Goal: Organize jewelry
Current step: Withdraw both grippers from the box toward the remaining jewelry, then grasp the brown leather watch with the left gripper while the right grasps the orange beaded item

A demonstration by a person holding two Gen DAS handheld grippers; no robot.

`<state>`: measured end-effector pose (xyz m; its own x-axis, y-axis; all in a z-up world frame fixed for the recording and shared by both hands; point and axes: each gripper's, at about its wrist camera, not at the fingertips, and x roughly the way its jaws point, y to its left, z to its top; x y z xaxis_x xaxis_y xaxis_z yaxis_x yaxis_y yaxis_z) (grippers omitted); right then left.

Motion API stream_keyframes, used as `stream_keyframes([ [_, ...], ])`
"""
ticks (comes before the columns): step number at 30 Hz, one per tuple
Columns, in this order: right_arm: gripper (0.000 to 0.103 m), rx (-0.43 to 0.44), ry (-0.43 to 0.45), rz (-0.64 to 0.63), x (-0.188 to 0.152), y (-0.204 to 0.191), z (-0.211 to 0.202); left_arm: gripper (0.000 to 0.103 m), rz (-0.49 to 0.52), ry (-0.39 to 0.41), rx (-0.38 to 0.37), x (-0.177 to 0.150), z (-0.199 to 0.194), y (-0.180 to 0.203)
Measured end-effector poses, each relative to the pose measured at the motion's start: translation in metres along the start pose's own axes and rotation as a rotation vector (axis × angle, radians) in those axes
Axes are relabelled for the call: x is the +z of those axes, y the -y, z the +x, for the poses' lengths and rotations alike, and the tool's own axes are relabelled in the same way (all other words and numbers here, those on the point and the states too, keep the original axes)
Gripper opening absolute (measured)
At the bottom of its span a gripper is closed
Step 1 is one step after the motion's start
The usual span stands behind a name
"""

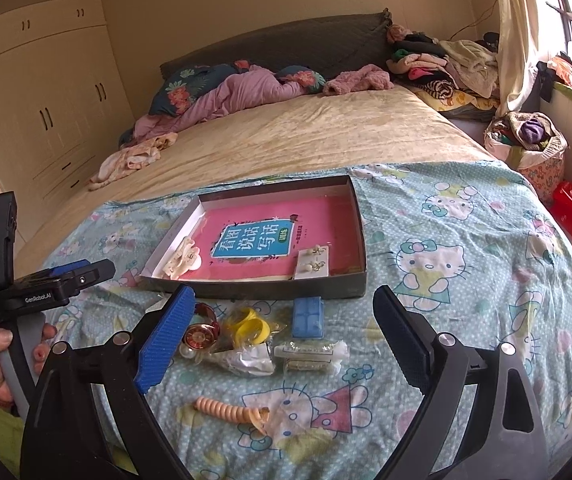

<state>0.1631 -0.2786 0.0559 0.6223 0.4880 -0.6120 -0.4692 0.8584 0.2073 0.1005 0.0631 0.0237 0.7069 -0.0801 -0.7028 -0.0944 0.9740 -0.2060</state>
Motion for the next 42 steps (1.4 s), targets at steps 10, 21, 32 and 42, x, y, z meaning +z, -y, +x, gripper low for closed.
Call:
stream_keyframes([
  [10, 0.09, 0.002, -0.053, -0.015, -0.022, -0.003, -0.005, 0.093, 0.043, -0.06, -0.05, -0.021, 0.002, 0.014],
  [21, 0.09, 0.009, -0.156, -0.051, -0.059, -0.02, 0.01, 0.093, 0.04, -0.116, -0.086, -0.032, 0.012, 0.017],
  [32, 0.09, 0.011, -0.261, -0.107, -0.083, -0.038, 0.041, 0.074, 0.039, -0.198, -0.166, -0.039, 0.035, 0.031],
  [42, 0.09, 0.025, -0.292, -0.103, -0.091, -0.04, 0.051, 0.05, 0.013, -0.271, -0.224, -0.036, 0.07, 0.043],
])
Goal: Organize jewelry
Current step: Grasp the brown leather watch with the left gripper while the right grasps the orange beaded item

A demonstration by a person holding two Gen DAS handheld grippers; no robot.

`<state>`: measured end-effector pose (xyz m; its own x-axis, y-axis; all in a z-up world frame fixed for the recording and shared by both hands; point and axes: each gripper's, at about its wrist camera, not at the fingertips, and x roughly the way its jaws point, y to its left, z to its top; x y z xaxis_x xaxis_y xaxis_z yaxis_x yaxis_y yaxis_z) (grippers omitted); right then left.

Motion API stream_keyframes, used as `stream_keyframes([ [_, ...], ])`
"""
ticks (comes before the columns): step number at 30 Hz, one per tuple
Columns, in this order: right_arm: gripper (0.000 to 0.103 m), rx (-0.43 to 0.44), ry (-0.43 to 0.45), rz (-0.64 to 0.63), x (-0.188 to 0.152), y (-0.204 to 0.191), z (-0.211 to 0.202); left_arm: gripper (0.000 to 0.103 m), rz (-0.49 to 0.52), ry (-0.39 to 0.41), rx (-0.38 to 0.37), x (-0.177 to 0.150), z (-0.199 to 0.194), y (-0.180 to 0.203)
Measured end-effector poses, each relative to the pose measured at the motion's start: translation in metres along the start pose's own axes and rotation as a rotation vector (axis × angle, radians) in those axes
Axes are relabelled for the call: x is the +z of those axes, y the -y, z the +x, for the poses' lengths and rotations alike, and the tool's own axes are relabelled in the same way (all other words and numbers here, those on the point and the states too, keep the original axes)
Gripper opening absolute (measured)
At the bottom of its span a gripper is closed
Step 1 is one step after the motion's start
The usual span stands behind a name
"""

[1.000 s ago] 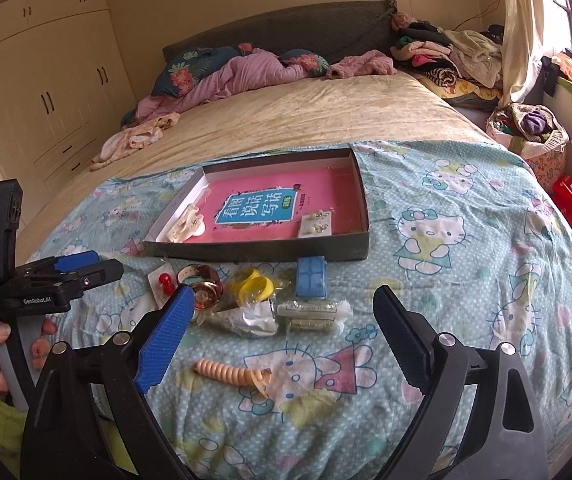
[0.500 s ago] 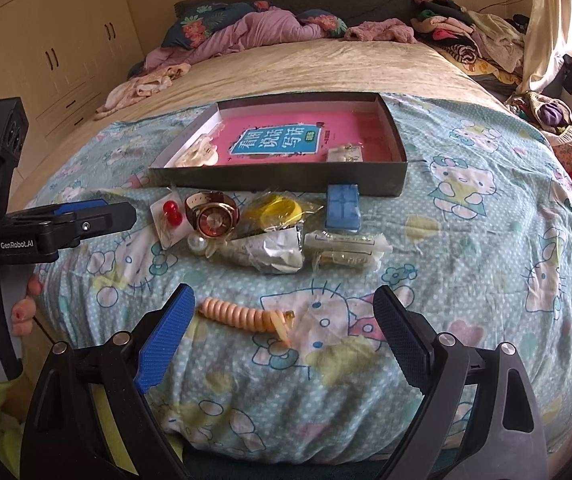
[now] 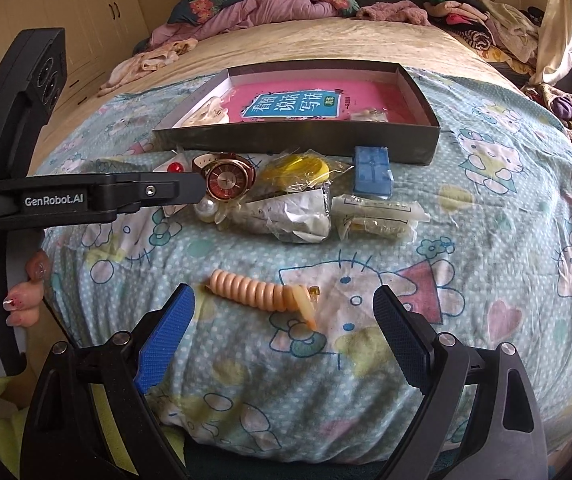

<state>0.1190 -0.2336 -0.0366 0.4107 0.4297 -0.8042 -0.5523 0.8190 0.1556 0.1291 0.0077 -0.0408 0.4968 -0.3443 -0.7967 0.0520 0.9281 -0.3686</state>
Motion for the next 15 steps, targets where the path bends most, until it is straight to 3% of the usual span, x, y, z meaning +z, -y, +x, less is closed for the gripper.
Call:
stream_keyframes([
  [6, 0.09, 0.004, -0.027, -0.001, -0.002, -0.003, 0.012, 0.05, -0.04, 0.001, -0.026, 0.007, 0.013, -0.004],
  [10, 0.09, 0.009, -0.037, -0.005, -0.004, -0.005, 0.016, 0.041, -0.059, 0.016, -0.043, 0.011, 0.019, -0.006],
  [15, 0.09, 0.014, -0.039, 0.007, -0.003, -0.002, 0.018, 0.04, -0.084, 0.036, -0.065, 0.015, 0.023, -0.012],
])
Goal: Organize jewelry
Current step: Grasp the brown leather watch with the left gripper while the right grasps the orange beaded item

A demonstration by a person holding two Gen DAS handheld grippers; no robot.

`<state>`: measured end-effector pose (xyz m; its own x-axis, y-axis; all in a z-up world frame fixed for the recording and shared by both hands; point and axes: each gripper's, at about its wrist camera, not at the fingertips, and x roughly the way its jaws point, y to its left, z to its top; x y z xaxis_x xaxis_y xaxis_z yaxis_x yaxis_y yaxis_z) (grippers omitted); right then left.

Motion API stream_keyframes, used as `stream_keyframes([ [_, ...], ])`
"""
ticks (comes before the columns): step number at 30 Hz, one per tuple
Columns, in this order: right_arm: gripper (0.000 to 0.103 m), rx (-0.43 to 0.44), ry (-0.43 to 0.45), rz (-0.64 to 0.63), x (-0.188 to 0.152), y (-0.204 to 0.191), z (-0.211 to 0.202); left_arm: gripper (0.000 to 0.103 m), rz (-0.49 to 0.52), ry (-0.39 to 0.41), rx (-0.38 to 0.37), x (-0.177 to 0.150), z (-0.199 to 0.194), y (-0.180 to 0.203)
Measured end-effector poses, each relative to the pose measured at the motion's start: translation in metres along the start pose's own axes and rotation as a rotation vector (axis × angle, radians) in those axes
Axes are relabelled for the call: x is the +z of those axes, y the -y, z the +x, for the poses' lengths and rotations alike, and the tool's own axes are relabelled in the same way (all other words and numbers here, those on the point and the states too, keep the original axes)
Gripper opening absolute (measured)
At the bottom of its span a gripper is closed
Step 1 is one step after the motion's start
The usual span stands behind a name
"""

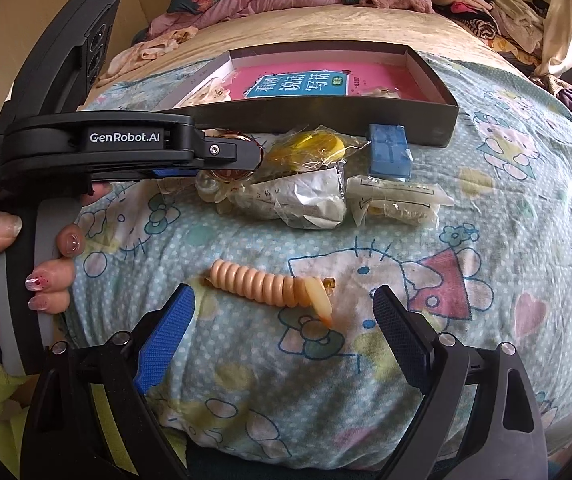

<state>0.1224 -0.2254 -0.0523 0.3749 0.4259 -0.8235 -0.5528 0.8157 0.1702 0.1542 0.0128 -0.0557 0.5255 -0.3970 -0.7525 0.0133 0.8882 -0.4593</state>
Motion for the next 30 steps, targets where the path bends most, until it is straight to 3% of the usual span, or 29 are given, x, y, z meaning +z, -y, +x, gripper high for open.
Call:
stream_keyframes([
  [16, 0.089, -0.025, -0.044, 0.021, 0.011, -0.011, 0.032, 0.037, -0.015, 0.041, -0.023, 0.004, -0.002, -0.005],
  [18, 0.076, -0.039, -0.048, 0.026, 0.012, -0.011, 0.035, 0.037, -0.026, 0.042, -0.027, 0.004, -0.003, -0.008],
  [20, 0.073, -0.026, -0.037, 0.037, 0.012, -0.008, 0.033, 0.038, -0.05, 0.041, -0.044, 0.004, -0.003, -0.012],
  [27, 0.072, 0.038, 0.027, 0.061, 0.013, -0.004, 0.016, 0.041, -0.083, 0.047, -0.088, 0.002, -0.005, -0.016],
  [30, 0.072, 0.042, 0.031, 0.064, 0.013, -0.005, 0.013, 0.042, -0.075, 0.065, -0.07, 0.003, -0.008, -0.015],
])
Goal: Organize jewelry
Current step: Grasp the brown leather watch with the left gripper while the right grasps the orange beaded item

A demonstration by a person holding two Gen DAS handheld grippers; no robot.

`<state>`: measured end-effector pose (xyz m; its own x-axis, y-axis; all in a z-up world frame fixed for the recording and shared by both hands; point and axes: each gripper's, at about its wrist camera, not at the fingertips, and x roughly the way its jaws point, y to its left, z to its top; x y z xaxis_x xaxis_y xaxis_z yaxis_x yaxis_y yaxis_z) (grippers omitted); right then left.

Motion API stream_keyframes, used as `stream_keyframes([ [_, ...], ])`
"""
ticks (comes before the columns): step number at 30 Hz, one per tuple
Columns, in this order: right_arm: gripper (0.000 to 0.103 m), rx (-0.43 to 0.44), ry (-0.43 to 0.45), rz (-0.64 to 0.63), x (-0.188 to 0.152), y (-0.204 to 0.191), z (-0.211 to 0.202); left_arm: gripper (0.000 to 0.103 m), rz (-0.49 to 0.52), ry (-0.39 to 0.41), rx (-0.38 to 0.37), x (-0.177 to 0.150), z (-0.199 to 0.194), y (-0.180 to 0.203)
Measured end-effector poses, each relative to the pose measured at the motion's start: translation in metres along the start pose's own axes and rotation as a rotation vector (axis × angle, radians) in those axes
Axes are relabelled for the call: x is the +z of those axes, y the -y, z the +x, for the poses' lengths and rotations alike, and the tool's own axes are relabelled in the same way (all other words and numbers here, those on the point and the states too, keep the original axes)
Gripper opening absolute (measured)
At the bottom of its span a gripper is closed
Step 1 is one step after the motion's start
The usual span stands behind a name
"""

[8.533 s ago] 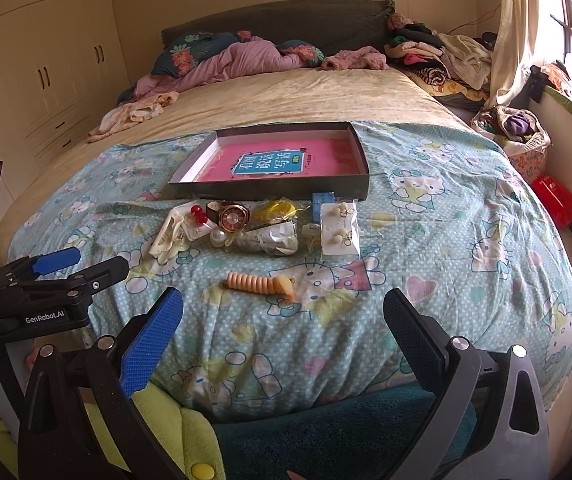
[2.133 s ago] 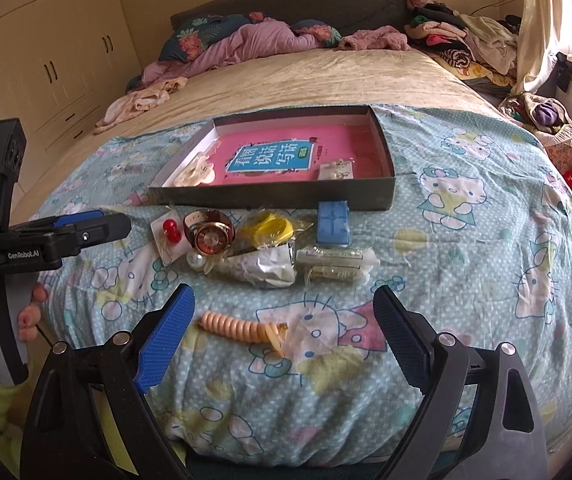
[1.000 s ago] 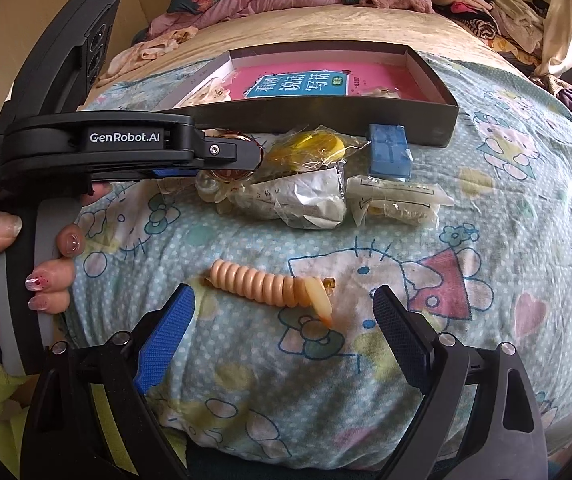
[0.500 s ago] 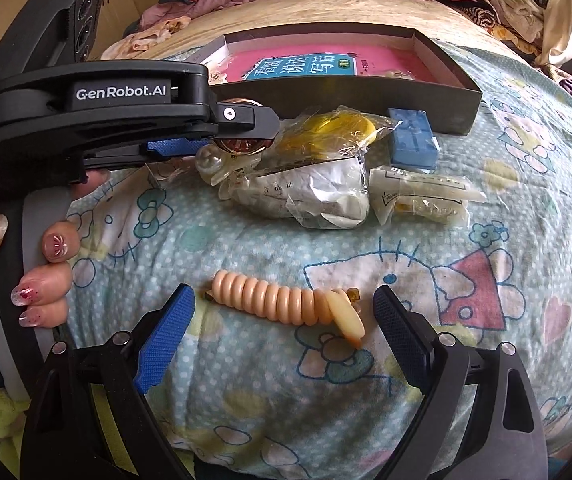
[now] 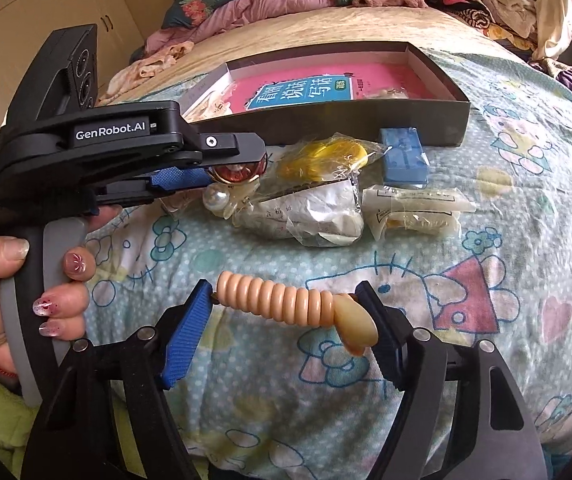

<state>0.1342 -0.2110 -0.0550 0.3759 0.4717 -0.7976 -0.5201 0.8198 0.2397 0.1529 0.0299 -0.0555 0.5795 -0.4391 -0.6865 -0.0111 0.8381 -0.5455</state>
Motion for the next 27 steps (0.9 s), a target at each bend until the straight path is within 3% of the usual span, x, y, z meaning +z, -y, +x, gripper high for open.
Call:
stream_keyframes([
  [7, 0.072, 0.012, 0.012, 0.008, -0.003, 0.0, -0.008, 0.024, 0.064, 0.033, 0.03, 0.002, -0.005, 0.009],
  [8, 0.072, 0.011, 0.015, 0.008, -0.005, 0.0, -0.01, 0.007, 0.059, 0.035, 0.009, 0.002, -0.007, 0.01],
  [9, 0.072, 0.01, 0.018, 0.009, -0.005, 0.0, -0.012, 0.004, 0.065, 0.044, 0.023, 0.003, -0.009, 0.012],
  [18, 0.072, -0.004, 0.065, 0.002, -0.003, 0.003, -0.028, 0.004, 0.084, 0.081, 0.002, 0.008, -0.027, 0.015],
  [27, 0.072, -0.012, 0.148, -0.011, 0.008, 0.004, -0.055, 0.004, 0.128, 0.165, -0.015, 0.023, -0.061, 0.03],
])
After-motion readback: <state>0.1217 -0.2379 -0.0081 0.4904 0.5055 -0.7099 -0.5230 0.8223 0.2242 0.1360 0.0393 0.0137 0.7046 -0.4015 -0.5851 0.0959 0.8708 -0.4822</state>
